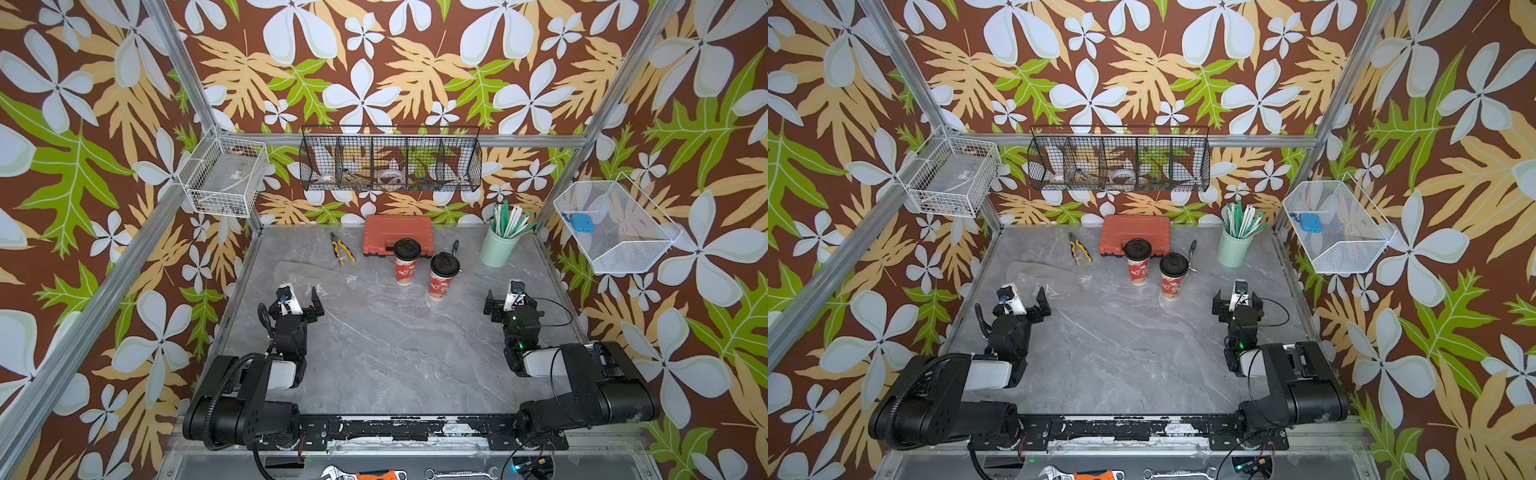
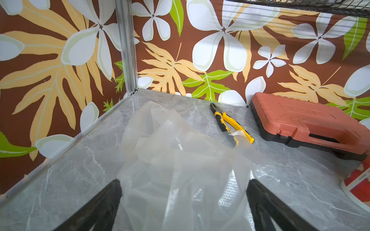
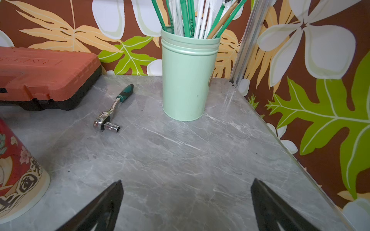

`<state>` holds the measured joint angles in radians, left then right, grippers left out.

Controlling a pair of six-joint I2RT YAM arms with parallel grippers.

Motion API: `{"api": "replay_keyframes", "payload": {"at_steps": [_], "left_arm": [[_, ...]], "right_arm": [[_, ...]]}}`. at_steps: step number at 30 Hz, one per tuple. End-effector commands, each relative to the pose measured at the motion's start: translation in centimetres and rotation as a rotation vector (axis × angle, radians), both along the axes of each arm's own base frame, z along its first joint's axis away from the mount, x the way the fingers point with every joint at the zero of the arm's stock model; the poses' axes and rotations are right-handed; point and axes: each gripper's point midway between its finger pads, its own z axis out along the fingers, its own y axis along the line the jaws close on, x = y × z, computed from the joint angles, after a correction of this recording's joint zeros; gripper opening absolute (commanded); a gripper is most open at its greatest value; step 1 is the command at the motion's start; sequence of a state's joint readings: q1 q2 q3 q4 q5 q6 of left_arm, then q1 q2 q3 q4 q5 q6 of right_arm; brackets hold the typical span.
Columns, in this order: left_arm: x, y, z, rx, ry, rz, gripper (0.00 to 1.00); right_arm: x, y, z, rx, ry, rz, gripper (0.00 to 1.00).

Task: Pack milk tea into plastic carrier bags
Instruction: Pick up the plastic carrier bag from the center of the board.

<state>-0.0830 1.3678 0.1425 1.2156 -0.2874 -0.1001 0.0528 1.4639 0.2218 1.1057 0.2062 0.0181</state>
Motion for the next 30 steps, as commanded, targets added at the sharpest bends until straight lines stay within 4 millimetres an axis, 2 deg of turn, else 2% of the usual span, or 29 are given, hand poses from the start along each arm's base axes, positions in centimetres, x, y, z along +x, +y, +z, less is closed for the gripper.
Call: {"api": "replay_keyframes", "payload": {"at_steps": [1, 30], "left_arm": [[0.11, 0.22, 1.16, 0.003, -0.046, 0.01, 1.0], [0.08, 0.15, 1.34, 0.005, -0.05, 0.005, 1.0]], "right_arm": [[0.18, 0.1, 0.67, -0.002, -0.025, 0.007, 1.0], [-0.04, 0.03, 0.88, -0.004, -0.035, 0.002, 1.0]]}}
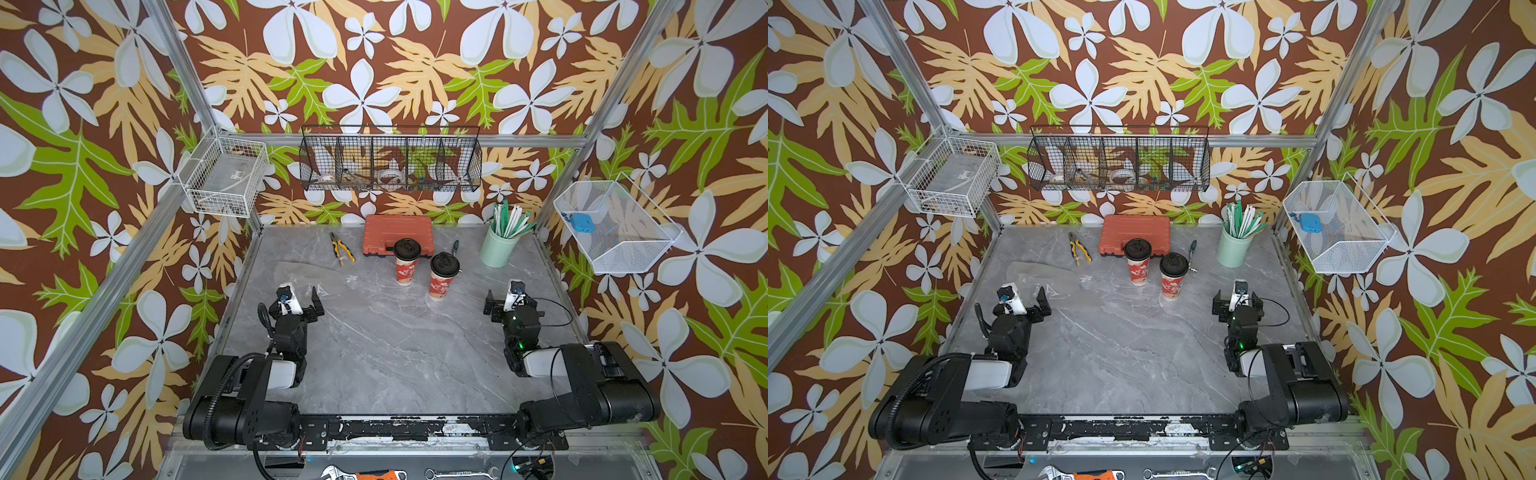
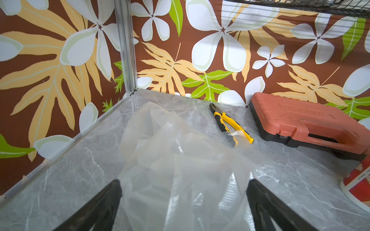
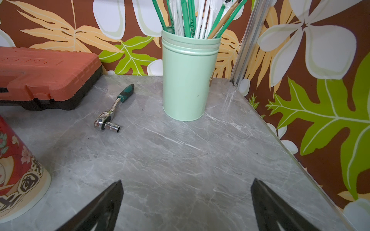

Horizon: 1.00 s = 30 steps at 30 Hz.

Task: Pack milk tea into plastic carrier bags
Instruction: Pick up the plastic carrier bag from the center of the board.

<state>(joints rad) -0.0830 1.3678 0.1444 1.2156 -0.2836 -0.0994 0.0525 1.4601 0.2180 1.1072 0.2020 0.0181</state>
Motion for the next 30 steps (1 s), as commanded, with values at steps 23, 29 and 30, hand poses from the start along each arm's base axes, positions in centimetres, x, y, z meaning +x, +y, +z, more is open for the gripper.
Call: {"api": "replay_keyframes", "payload": {"at_steps": [23, 29, 30], "left_arm": [[2.3, -4.0, 6.9, -0.347, 0.278, 0.003, 0.81], [7.2, -11.0, 5.4, -0.348, 0.43, -0.105, 0.73], [8.0, -11.7, 4.8, -0.365, 0.453, -0.104, 0.73]], "right_arm": [[1.0, 6.2, 9.2, 0.303, 0.157, 0.259, 0.88], [0.8, 8.1, 8.4, 0.31, 0.212, 0.312, 0.88], [0.8, 8.1, 8.3, 0.312, 0.215, 0.31, 0.88]]}}
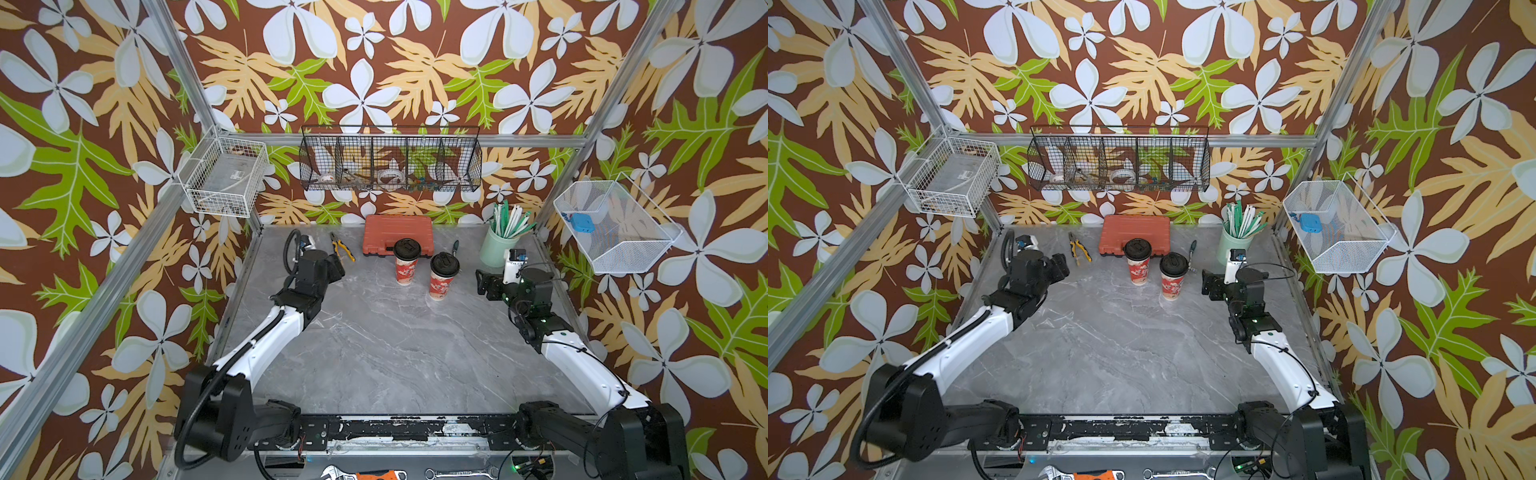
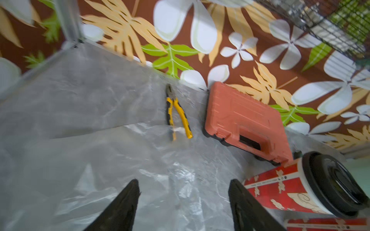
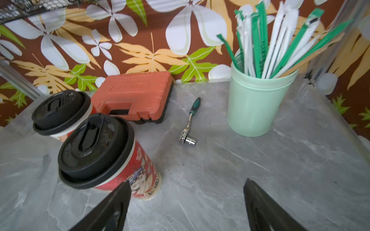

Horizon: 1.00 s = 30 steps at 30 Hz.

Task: Pack milk tea into plastic carrier bags
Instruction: Pick up the plastic carrier bag from the center of the board.

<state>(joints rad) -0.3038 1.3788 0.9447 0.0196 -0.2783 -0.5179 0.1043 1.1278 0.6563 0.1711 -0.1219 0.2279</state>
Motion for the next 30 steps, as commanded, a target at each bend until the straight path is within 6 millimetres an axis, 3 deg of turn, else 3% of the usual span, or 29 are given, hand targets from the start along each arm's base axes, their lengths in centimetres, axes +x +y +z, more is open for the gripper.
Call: {"api": "replay_keyframes", "payload": {"at_steps": [1, 8, 13, 22, 27, 30], "left_arm": [[1.5, -2.4, -2.7, -0.051, 0.12, -0.023, 0.73], [6.9, -5.4, -7.9, -0.055, 0.253, 0.045, 0.69], [9.3, -6.6, -11.1, -0.042, 0.326, 0.078, 0.68], [9.0, -5.0, -16.6, 0.069, 0.495, 0.158, 0.7], [8.7, -4.5, -17.8, 0.114, 0.54, 0.166, 0.73], [8.7, -4.3, -18.4, 0.138, 0.565, 0.147, 0.7]], "right_arm": [[-0.5, 0.6, -0.9, 0.022, 0.047, 0.02, 0.88], [-0.7, 0.5, -1.5, 0.001, 0.059, 0.025, 0.88], [-0.9, 0.5, -2.0, -0.006, 0.065, 0.031, 0.88], [-1.2, 0.5, -2.5, -0.026, 0.078, 0.04, 0.89], [-1.0, 0.6, -2.6, -0.026, 0.079, 0.047, 0.89], [-1.0, 0.7, -2.8, -0.026, 0.085, 0.049, 0.89]]}}
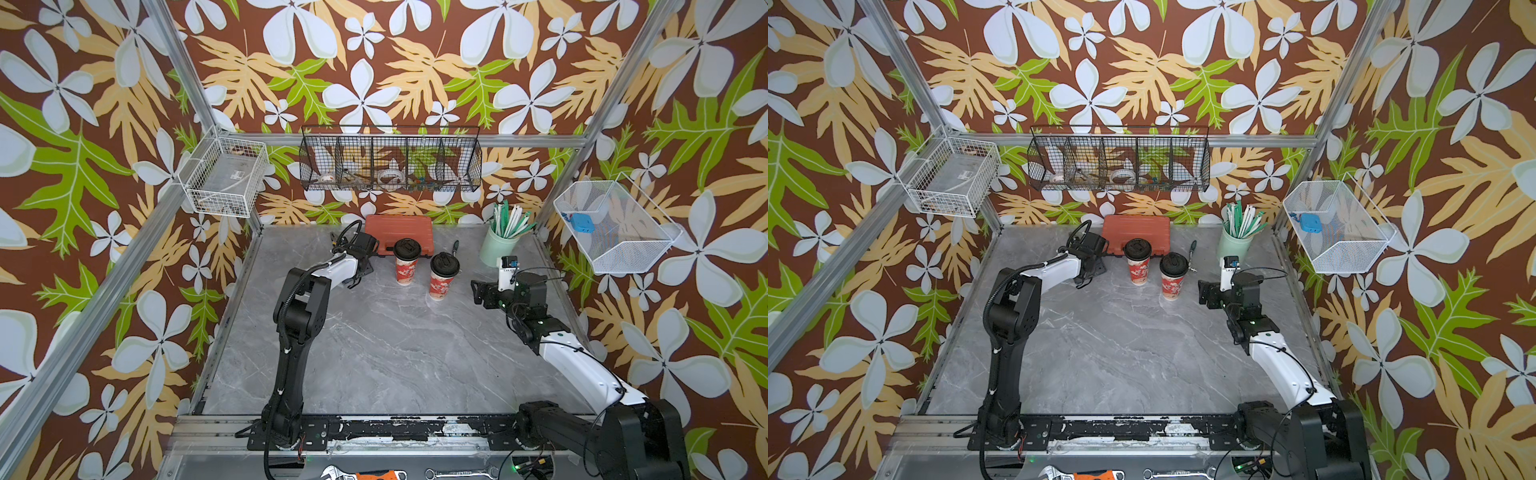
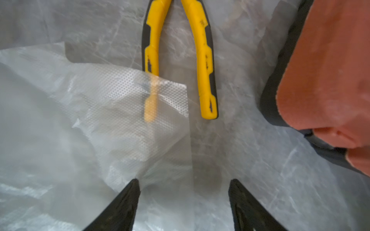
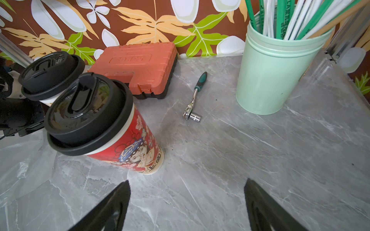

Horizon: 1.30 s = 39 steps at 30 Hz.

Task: Pack milk tea into plastic carrier bags
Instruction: Pick up the plastic carrier bag from the center of the board.

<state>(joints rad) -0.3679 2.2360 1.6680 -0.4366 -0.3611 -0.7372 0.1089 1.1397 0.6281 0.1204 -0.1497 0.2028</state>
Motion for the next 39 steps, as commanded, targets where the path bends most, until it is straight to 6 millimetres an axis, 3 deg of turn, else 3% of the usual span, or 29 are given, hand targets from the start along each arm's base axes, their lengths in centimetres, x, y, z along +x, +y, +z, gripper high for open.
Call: {"api": "replay_keyframes", "payload": {"at_steps": [1, 4, 9, 13, 21, 27, 33, 39], "left_arm": [[-0.8, 0.9, -0.8, 0.038, 0.06, -0.02, 0.66], [-1.1, 1.0, -0.7, 0.037, 0.068, -0.033, 0.52], [-1.9, 1.2, 1.5, 0.028, 0.019, -0.056, 0.19], [-3.3, 1.3, 2.7, 0.016, 0.007, -0.098, 0.02], [-7.9, 0.3, 3.1, -0.064, 0.018, -0.197, 0.0], [-12.5, -2.4, 4.9, -0.085, 0.007, -0.316, 0.0], [-16.8, -4.3, 7.7, -0.203, -0.049, -0.432, 0.0], [-20.9, -4.8, 8.6, -0.311, -0.056, -0.519, 0.0]], "right_arm": [[0.0, 0.1, 0.0, -0.006, 0.002, 0.008, 0.89], [0.0, 0.0, 0.0, -0.01, 0.005, 0.007, 0.89], [-0.1, 0.0, 0.4, -0.007, -0.002, 0.002, 0.89], [-0.3, 0.0, 0.6, 0.002, 0.003, 0.001, 0.88], [-1.8, 1.9, 0.3, 0.035, 0.046, 0.054, 0.87], [-3.2, 4.0, -0.1, 0.119, 0.08, 0.095, 0.84], [-5.4, 9.5, -0.2, 0.228, 0.145, 0.246, 0.8], [-9.7, 18.1, -0.4, 0.278, 0.186, 0.517, 0.73]]}}
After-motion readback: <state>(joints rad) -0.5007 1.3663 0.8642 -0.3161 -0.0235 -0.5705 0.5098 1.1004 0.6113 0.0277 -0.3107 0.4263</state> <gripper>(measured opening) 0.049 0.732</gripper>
